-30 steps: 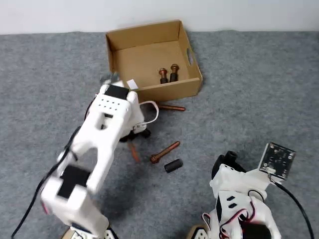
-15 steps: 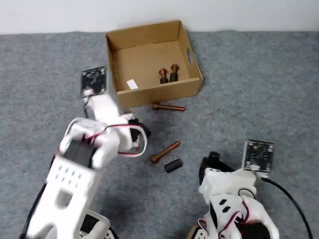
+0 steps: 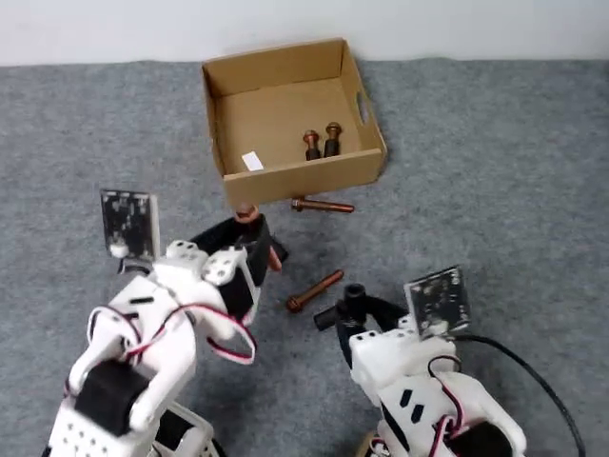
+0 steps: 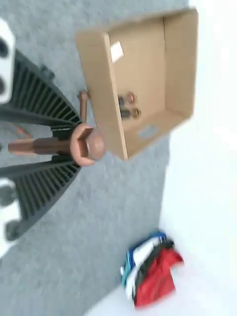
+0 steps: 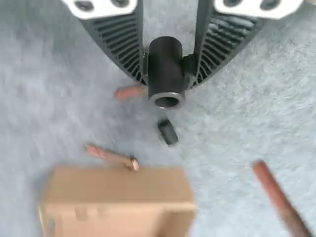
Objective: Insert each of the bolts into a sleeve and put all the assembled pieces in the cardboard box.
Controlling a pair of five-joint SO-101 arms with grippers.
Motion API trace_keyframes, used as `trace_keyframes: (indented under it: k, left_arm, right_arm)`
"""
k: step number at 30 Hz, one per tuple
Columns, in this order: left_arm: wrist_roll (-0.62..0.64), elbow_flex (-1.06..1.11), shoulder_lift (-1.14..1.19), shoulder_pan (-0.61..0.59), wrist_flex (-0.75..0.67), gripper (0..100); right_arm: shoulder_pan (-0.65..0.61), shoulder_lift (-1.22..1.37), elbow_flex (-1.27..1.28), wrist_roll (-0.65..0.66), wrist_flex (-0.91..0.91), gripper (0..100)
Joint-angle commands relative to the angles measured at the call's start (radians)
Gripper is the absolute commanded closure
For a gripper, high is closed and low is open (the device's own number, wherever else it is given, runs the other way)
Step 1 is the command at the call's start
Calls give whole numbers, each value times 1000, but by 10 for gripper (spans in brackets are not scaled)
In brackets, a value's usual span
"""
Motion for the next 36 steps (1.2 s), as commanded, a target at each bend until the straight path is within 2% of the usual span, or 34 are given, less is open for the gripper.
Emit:
trace_keyframes:
  k: [1, 8, 11, 15, 25, 36]
  left_arm:
    - [46, -16, -60, 46, -54, 996]
    - [48, -15, -133, 55, -72, 996]
    - [48, -12, -147, 69, -64, 996]
    - [48, -12, -149, 146, -38, 996]
    - [48, 62, -150, 150, -38, 996]
    - [48, 105, -150, 153, -37, 996]
  right_arm:
    - [-76, 4, 11, 106, -88, 991]
    - [-194, 5, 44, 137, -97, 991]
    - [-196, 5, 46, 158, -97, 991]
    - [-196, 5, 48, 226, -105, 991]
    - [-196, 5, 48, 315, -183, 991]
    - [-194, 1, 46, 322, -183, 991]
